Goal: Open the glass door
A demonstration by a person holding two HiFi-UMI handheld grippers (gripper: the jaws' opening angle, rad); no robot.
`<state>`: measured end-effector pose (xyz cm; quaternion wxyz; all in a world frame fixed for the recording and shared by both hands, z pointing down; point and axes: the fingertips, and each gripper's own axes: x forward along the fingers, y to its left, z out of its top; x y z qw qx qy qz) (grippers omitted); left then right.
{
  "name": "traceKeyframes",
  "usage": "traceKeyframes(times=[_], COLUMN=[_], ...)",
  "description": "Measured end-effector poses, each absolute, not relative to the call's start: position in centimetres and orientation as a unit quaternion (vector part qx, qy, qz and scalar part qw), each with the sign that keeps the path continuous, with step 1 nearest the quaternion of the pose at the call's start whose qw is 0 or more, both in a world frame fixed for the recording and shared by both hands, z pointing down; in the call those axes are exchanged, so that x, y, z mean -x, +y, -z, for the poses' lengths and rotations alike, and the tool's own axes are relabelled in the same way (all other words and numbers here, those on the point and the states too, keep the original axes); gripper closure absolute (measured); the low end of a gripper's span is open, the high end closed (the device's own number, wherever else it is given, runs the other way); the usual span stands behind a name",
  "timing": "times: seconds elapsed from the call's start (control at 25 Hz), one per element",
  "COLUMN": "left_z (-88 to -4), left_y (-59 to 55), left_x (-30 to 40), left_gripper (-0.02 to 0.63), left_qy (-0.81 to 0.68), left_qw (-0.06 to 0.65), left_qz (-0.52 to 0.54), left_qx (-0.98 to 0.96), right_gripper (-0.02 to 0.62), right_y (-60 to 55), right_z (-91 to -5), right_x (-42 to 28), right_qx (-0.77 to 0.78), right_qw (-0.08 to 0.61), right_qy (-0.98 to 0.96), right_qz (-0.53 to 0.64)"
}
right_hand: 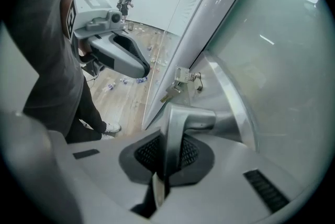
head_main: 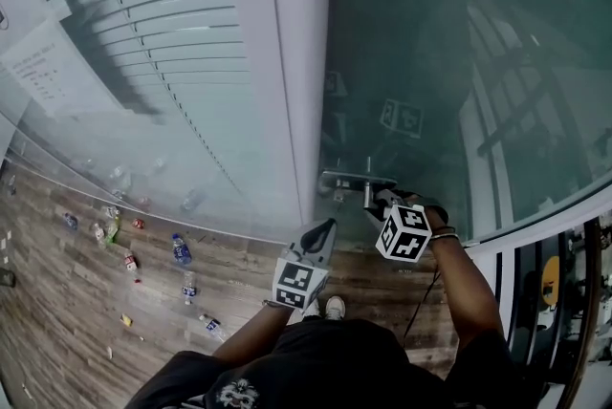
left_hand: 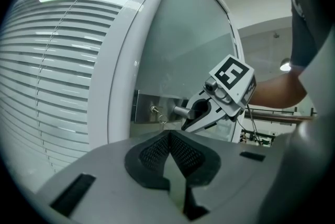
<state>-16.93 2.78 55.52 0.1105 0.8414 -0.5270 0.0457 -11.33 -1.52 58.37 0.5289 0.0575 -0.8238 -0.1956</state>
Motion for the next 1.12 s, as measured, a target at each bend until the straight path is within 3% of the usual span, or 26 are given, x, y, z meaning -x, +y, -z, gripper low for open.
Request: traceKeyframes(times=[0.16, 0.56, 1.12], left_z=[-55.7, -55.4, -55.6], left_y=[3.0, 3.4, 2.4], left_x=[16.8, 16.7, 15.3], left_gripper=[0.6, 0.6, 0.6], left_qy=[-0.525, -0.519, -0.504], left_qw=[0.107, 0.108, 0.096], left_qz=[-0.047, -0.047, -0.054], left_qx=[-0.843, -0.846, -0.857], right_gripper=[0.58, 0.58, 0.58], right_y=[-1.2, -0.6, -3.9], right_z=[-58.7, -58.5, -59.2], right_x=[11.9, 14.0, 14.3], right_qx=[-0.052, -0.042, -0.046], right_qw=[0.489, 0.299, 0.311], right_qy=[-0.854, -0.951, -0.948], right_qz=[0.171, 0.072, 0.056])
